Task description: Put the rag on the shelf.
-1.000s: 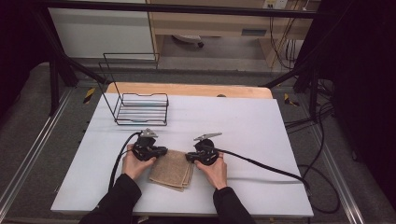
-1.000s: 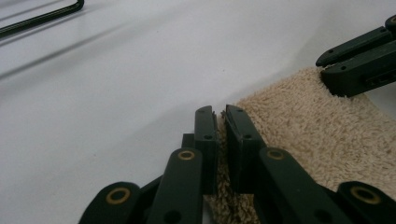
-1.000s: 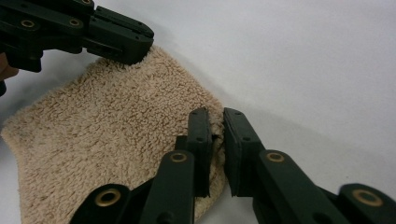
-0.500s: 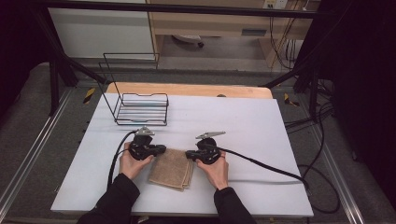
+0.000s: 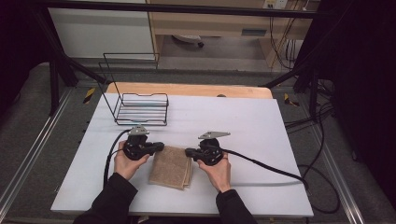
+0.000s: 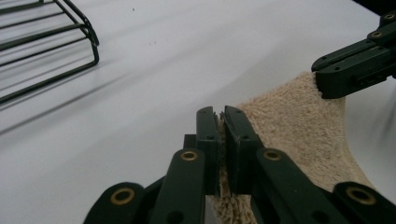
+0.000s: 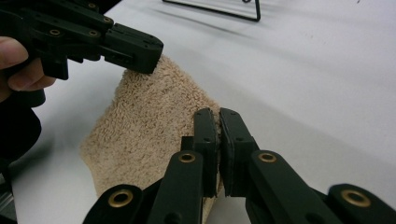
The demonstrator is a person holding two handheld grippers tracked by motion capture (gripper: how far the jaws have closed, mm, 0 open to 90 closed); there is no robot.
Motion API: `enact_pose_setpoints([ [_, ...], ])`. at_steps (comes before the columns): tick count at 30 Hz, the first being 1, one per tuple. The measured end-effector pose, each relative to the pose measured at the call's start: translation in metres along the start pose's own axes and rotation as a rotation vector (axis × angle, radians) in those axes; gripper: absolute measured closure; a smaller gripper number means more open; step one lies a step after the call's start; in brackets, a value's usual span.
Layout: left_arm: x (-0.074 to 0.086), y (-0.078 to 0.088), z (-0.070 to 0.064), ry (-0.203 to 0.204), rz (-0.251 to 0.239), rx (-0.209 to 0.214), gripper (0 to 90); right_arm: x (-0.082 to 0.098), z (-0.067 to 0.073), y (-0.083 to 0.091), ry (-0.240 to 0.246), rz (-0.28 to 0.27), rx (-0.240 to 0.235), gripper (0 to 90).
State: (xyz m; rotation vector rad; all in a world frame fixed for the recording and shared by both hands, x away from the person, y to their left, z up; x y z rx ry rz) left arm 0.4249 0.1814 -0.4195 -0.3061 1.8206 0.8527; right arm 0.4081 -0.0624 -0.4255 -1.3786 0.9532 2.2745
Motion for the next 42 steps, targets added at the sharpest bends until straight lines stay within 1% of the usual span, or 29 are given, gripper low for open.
enact_pose_setpoints([
  [2, -0.002, 0.002, -0.001, -0.010, -0.006, 0.003, 85.1, -0.002, 0.001, 0.002, 0.005, -0.007, 0.000, 86.5],
  [6, -0.007, 0.007, -0.004, -0.015, -0.032, 0.009, 85.2, -0.007, 0.003, 0.006, 0.008, -0.032, -0.007, 86.5],
  [9, -0.012, 0.011, -0.007, -0.026, -0.050, 0.009, 85.2, -0.010, 0.004, 0.010, 0.024, -0.044, -0.010, 86.6],
  [12, -0.015, 0.014, -0.011, -0.047, -0.058, 0.001, 85.2, -0.014, 0.006, 0.013, 0.054, -0.057, -0.008, 86.6],
  [13, -0.016, 0.014, -0.012, -0.049, -0.064, -0.003, 85.3, -0.015, 0.008, 0.014, 0.056, -0.062, -0.006, 86.6],
  [15, -0.019, 0.017, -0.013, -0.051, -0.073, -0.003, 85.3, -0.019, 0.010, 0.017, 0.079, -0.079, -0.006, 86.6],
  [20, -0.024, 0.022, -0.016, -0.056, -0.099, 0.000, 85.3, -0.024, 0.013, 0.021, 0.088, -0.095, -0.010, 86.6],
  [24, -0.028, 0.026, -0.018, -0.059, -0.115, 0.001, 85.3, -0.028, 0.015, 0.024, 0.104, -0.112, -0.015, 86.7],
  [30, -0.032, 0.030, -0.021, -0.068, -0.127, 0.000, 85.4, -0.034, 0.018, 0.029, 0.131, -0.125, -0.018, 86.7],
  [34, -0.035, 0.033, -0.021, -0.071, -0.141, 0.000, 85.3, -0.040, 0.023, 0.032, 0.149, -0.144, -0.021, 86.7],
  [42, -0.042, 0.041, -0.023, -0.075, -0.170, -0.006, 85.4, -0.048, 0.028, 0.035, 0.172, -0.167, -0.023, 86.7],
])
Point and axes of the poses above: each handheld gripper's, and its own axes: y roughly backward along the jaws, x roughly out of its underside, z roughly to its left, the point moved 2 cm from there along -y, roughly forward along the jaws, and after that the axes turned 13 degrees about -z, right-handed, at the moved point
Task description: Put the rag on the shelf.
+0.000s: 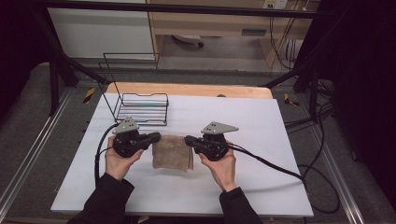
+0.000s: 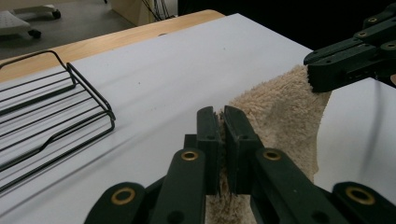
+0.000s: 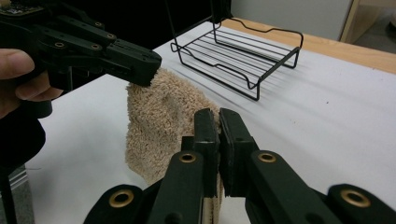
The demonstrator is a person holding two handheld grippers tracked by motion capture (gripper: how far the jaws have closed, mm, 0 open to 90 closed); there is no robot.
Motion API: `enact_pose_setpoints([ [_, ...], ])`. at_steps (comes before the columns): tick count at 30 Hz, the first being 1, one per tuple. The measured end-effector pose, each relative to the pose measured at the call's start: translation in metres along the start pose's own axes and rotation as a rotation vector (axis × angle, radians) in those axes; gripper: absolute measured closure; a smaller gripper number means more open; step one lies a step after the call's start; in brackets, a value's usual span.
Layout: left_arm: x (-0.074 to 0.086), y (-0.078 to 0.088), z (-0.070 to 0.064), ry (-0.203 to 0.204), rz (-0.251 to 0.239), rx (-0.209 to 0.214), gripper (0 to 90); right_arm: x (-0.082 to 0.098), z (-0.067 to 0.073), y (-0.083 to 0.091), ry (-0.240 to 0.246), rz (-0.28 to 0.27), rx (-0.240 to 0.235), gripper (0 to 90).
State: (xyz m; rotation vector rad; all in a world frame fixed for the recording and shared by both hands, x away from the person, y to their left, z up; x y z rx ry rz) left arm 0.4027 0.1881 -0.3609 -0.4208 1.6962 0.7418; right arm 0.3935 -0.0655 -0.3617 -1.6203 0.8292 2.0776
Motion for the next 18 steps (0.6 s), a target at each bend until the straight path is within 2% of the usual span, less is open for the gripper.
enact_pose_setpoints([
  [18, -0.014, 0.015, 0.007, -0.004, -0.053, -0.017, 85.4, -0.020, 0.008, -0.007, 0.029, -0.040, -0.015, 86.6],
])
Point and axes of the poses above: each handheld gripper's, and its own axes: y roughly backward along the jaws, x roughly out of its underside, z roughly to its left, the point moved 2 cm from there along -y, roughly forward along the jaws, and after that the axes turned 13 degrees about -z, right-handed, at the moved point
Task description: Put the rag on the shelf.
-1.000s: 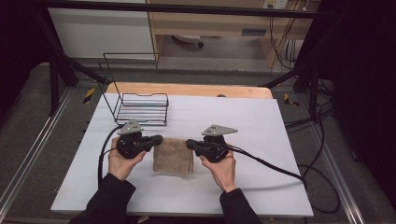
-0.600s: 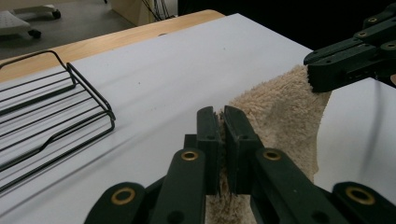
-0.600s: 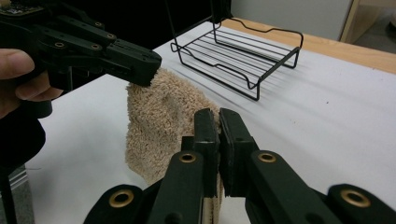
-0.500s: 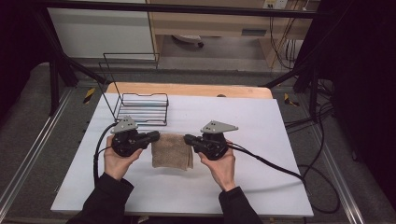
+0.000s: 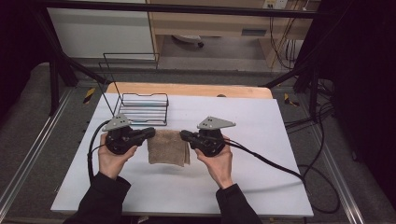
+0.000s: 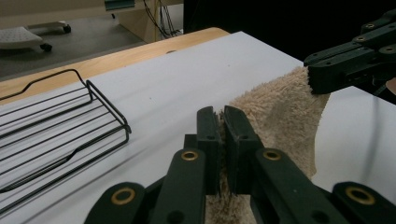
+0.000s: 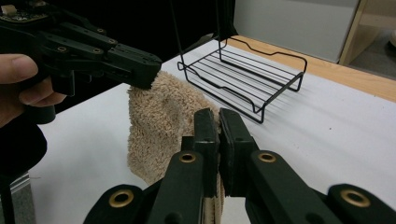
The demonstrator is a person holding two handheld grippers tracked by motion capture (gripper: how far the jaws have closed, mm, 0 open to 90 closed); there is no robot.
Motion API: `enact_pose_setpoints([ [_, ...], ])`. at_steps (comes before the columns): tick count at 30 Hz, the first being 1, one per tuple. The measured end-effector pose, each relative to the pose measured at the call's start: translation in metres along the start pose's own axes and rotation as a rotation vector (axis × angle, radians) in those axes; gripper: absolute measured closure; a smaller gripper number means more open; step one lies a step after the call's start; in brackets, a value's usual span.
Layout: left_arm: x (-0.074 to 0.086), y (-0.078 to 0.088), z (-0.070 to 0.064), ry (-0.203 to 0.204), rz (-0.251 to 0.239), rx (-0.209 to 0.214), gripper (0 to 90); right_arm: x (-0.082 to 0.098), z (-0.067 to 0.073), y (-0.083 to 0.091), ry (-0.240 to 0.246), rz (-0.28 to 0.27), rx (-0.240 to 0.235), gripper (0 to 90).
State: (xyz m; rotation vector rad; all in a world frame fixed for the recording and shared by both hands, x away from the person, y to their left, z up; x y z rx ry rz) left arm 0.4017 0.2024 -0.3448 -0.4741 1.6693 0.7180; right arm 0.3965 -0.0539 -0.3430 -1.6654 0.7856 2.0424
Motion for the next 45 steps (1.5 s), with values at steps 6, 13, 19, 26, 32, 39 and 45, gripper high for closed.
enact_pose_setpoints([
  [6, -0.004, 0.003, 0.002, -0.005, -0.008, -0.010, 85.4, -0.008, 0.002, -0.003, 0.010, -0.017, 0.001, 86.7],
  [13, -0.013, 0.009, 0.007, -0.017, -0.032, -0.021, 85.4, -0.017, 0.005, -0.009, 0.027, -0.038, -0.003, 86.6],
  [19, -0.020, 0.013, 0.011, -0.025, -0.054, -0.030, 85.4, -0.025, 0.007, -0.014, 0.035, -0.064, -0.001, 86.6],
  [26, -0.027, 0.018, 0.017, -0.021, -0.084, -0.041, 85.4, -0.033, 0.009, -0.020, 0.045, -0.081, -0.007, 86.7],
  [32, -0.035, 0.023, 0.020, -0.024, -0.107, -0.050, 85.5, -0.041, 0.012, -0.024, 0.063, -0.095, -0.007, 86.7],
  [39, -0.042, 0.027, 0.024, -0.031, -0.139, -0.063, 85.5, -0.049, 0.015, -0.027, 0.084, -0.121, -0.005, 86.6],
  [45, -0.048, 0.029, 0.027, -0.036, -0.162, -0.075, 85.5, -0.057, 0.016, -0.032, 0.095, -0.143, 0.001, 86.7],
])
Point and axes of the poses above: each handheld gripper's, and its own axes: y roughly backward along the jaws, x roughly out of its underside, z roughly to its left, the point moved 2 cm from there along -y, roughly forward along the jaws, and after that the axes turned 13 degrees about -z, right-handed, at the moved point
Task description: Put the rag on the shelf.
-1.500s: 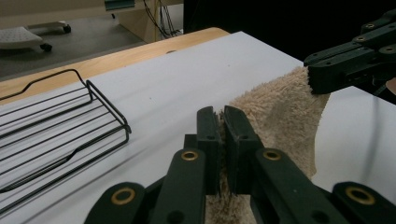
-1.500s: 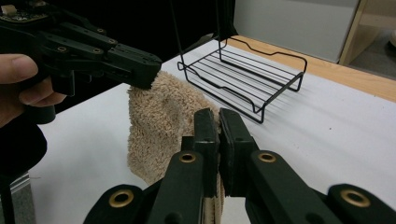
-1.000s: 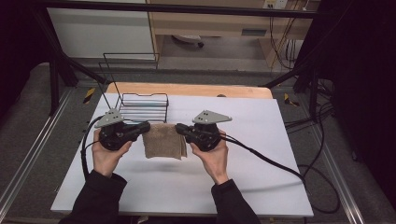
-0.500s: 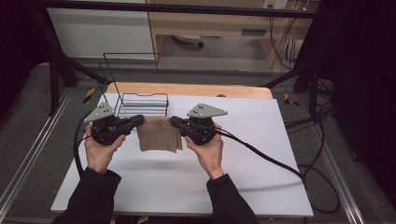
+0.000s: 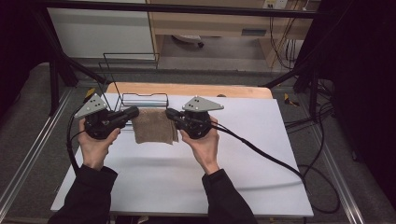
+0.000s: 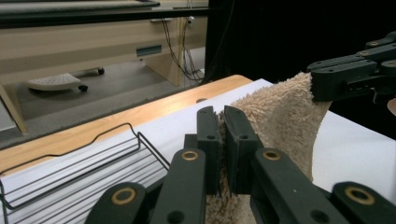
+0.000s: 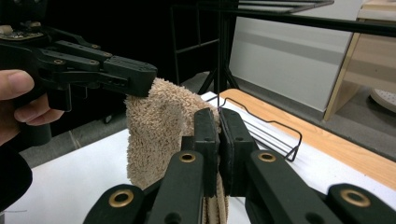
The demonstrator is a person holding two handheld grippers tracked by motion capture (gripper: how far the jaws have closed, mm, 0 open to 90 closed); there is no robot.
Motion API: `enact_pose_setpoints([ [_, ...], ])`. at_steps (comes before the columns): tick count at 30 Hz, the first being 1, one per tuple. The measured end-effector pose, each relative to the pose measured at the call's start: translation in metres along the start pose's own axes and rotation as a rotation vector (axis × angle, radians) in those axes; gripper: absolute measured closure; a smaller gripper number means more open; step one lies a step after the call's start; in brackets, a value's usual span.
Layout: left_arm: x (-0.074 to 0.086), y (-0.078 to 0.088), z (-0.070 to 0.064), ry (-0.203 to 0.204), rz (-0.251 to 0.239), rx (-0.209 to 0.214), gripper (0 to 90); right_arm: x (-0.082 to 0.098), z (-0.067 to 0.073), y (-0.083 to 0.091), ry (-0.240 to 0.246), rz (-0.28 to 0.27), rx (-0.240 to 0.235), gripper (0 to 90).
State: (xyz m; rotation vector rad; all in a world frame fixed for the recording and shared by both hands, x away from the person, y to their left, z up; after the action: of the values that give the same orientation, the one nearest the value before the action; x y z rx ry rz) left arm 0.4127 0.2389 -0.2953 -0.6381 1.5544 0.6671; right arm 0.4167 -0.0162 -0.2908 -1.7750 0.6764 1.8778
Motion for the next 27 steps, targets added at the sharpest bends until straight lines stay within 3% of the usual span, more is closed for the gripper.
enact_pose_setpoints([
  [27, -0.042, 0.004, 0.020, -0.037, -0.104, -0.046, 85.6, -0.038, 0.000, -0.026, 0.053, -0.091, 0.010, 86.7],
])
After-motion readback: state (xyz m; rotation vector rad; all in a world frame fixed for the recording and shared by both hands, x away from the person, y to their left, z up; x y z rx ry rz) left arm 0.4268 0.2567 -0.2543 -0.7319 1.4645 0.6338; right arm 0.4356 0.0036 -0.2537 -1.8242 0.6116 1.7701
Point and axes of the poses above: each handheld gripper's, and its own axes: y roughly backward along the jaws, x roughly out of its underside, z roughly to its left, the point moved 2 cm from there along -y, roughly forward along the jaws, and after that the axes turned 13 degrees about -z, right-handed, at the moved point
